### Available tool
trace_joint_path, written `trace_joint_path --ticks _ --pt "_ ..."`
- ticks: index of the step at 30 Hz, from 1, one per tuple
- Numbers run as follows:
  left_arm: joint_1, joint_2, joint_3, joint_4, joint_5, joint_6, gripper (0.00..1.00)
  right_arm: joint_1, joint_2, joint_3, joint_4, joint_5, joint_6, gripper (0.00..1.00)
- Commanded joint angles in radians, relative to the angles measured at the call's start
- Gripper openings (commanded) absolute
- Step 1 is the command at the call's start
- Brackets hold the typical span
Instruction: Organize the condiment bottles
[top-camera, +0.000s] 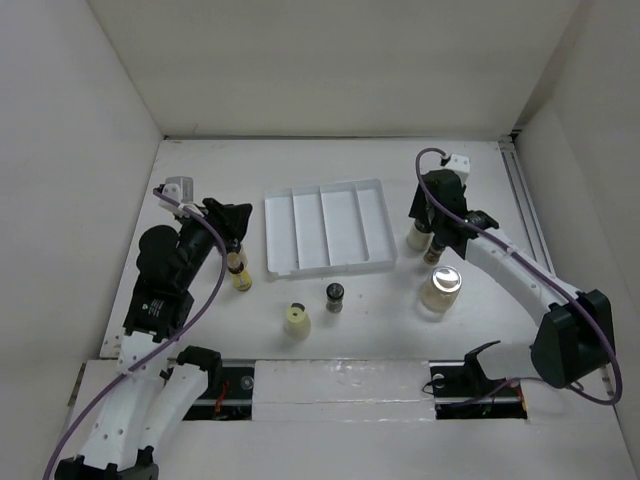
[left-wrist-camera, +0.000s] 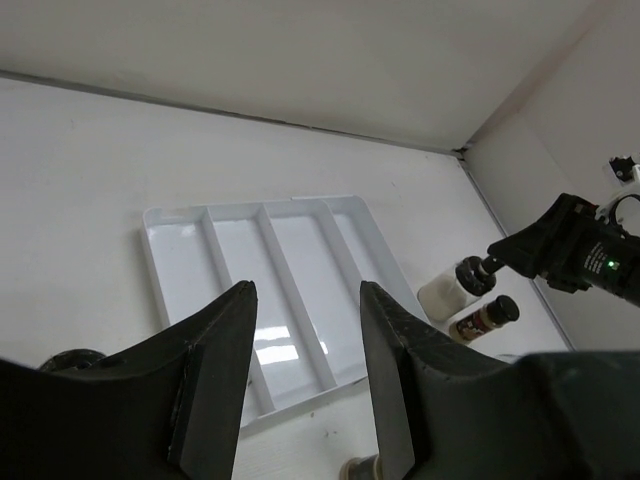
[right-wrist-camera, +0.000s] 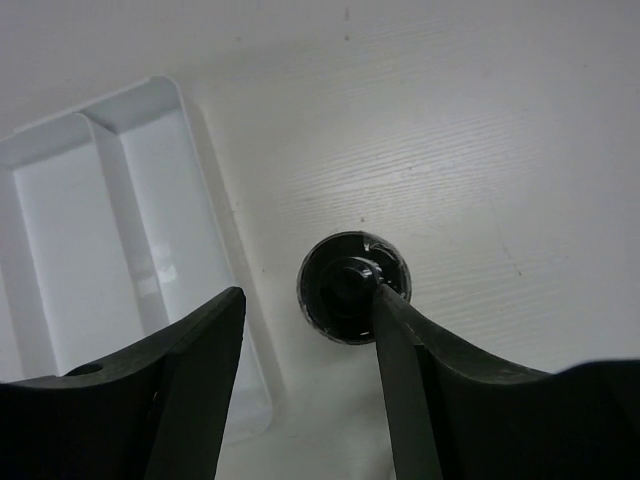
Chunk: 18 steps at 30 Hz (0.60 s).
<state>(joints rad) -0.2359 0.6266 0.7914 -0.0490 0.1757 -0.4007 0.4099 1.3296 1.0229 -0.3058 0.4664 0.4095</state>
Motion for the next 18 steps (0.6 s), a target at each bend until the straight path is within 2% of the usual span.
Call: trace_joint_path --ticks 1,9,13,14,15,18 --pt "-0.005 0.013 0.017 0.047 0.005 0.010 0.42 -0.020 0.029 0.029 0.036 0.057 0.029 0.60" --pt "-0.005 0.031 0.017 0.047 0.024 0.010 0.43 -0.048 0.094 0.039 0.046 0.072 0.038 0.56" --pt "-0.005 0.032 0.017 0.047 0.033 0.010 0.43 -0.057 0.117 0.039 0.062 0.063 0.049 0.39" --pt "-0.005 0.032 0.017 0.047 0.033 0.000 0.43 -0.057 0.117 0.049 0.072 0.063 0.058 0.33" --pt "-0.005 0.032 0.017 0.047 0.033 0.000 0.43 -0.057 0.117 0.049 0.073 0.063 0.058 0.22" --pt "-0.005 0.032 0.017 0.047 0.033 0.000 0.43 -0.034 0.097 0.068 0.115 0.113 0.058 0.20"
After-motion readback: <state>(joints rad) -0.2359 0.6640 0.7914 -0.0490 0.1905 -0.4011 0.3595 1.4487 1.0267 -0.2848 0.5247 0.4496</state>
